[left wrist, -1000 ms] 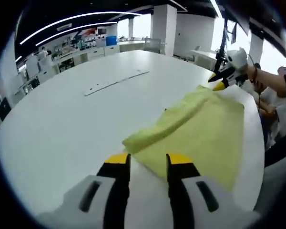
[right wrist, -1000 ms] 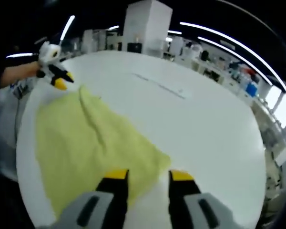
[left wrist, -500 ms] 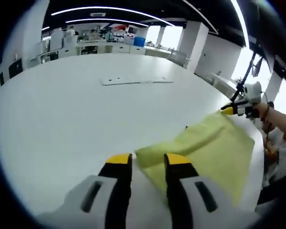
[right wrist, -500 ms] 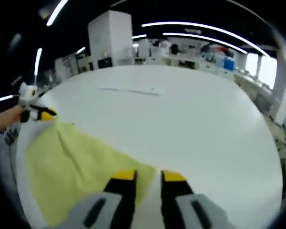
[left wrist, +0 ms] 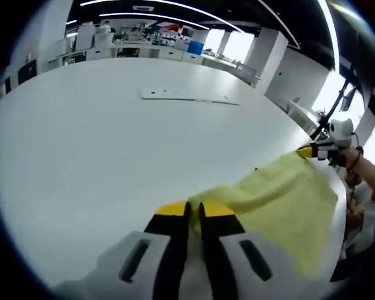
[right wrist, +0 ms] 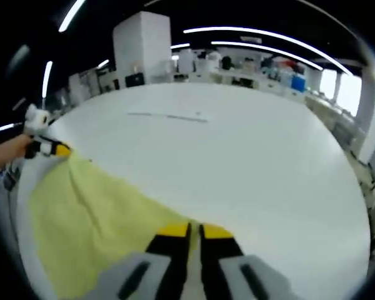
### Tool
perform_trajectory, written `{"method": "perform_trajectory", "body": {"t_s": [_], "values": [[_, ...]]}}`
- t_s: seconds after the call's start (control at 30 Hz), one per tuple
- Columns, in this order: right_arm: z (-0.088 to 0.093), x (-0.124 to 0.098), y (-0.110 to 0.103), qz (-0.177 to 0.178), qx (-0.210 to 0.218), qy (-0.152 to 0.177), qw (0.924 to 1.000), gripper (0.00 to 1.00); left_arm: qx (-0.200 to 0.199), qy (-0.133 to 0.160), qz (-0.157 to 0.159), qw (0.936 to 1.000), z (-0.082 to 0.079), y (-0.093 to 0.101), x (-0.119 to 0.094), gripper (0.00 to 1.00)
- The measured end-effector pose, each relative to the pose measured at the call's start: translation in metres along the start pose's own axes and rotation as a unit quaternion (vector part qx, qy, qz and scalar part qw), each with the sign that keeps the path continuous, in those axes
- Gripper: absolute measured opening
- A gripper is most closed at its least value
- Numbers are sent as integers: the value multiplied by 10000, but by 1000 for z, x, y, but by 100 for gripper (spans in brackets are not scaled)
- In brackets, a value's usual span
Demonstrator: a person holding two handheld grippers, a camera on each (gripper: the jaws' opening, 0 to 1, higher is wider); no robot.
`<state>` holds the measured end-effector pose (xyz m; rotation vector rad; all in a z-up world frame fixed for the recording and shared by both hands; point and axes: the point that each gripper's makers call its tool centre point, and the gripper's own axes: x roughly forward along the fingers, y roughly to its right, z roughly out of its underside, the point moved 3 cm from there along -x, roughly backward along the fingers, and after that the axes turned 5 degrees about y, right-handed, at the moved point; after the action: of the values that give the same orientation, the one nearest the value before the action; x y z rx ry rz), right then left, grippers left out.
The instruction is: Fold the garment on the visible template until the final outline fits inside the template.
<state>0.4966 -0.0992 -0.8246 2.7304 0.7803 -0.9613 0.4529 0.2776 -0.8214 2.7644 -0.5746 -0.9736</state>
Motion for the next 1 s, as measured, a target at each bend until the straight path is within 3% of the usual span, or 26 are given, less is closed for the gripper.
{"method": "perform_trajectory", "body": {"t_s": [0.1, 0.3, 0.6, 0.73, 0.83, 1.0], "values": [[-3, -4, -2, -11, -67, 48, 10000, 0, 13, 63, 52, 10000, -1, 3, -2, 2], [-17, -16, 9, 274, -138, 394, 9988, 0, 21, 593, -80, 9982, -12, 5, -15, 0], [-5, -2, 9, 348, 111, 272, 9990, 0, 123, 483, -374, 9981, -5, 6, -7, 1], [-4, -1, 10, 339, 154, 217, 9991, 1, 269, 434, -435, 9977, -6, 5, -9, 8], [-5, -7, 14, 367, 340, 187, 9986, 8, 217, 375, -358, 9984, -5, 5, -12, 20], [0, -18, 7, 246, 599, 43, 9979, 33, 245, 524, -212, 9981, -10, 10, -20, 36]]}}
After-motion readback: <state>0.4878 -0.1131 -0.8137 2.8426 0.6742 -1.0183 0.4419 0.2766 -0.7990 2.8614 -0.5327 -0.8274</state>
